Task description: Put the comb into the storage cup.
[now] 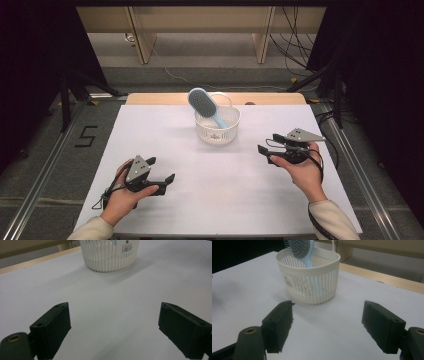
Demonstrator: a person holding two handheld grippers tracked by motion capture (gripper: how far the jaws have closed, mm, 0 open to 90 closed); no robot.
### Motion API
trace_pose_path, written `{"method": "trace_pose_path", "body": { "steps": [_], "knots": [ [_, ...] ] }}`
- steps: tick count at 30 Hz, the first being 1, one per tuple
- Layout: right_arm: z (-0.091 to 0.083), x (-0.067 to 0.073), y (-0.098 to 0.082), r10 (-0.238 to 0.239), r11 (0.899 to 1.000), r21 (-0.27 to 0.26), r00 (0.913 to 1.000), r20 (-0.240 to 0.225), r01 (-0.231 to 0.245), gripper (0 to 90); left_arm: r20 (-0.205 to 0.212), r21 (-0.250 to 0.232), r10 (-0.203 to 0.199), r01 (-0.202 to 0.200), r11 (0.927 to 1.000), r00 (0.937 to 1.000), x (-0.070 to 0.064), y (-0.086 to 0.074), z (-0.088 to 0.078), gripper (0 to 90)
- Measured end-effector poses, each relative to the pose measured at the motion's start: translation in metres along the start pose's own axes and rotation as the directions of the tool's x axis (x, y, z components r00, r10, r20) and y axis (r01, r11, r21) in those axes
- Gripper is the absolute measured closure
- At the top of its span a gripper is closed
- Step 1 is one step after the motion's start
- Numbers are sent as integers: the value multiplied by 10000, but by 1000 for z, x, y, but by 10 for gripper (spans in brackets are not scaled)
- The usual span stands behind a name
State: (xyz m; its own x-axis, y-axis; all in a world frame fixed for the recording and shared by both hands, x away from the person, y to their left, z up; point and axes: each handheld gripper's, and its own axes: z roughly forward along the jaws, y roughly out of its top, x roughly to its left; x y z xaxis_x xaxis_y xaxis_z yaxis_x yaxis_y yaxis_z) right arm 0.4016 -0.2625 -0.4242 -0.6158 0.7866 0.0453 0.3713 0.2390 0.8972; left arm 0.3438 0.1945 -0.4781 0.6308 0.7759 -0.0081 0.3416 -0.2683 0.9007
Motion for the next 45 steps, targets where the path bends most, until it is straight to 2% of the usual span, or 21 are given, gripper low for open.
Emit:
{"method": "trace_pose_path", "body": {
  "steps": [7,19,45],
  "knots": [
    [-13,-1,-9,68,9998,-198,9999,139,-65,255,-20,-9,27,-27,10000,10000,0,0,0,102],
    [-30,1,-28,93,9998,-158,9999,69,-92,249,-67,14,64,-64,10000,10000,0,0,0,101],
    [-43,6,-56,-32,10000,65,9999,-129,33,224,-71,40,62,-62,10000,10000,0,-1,0,101]
  ]
}}
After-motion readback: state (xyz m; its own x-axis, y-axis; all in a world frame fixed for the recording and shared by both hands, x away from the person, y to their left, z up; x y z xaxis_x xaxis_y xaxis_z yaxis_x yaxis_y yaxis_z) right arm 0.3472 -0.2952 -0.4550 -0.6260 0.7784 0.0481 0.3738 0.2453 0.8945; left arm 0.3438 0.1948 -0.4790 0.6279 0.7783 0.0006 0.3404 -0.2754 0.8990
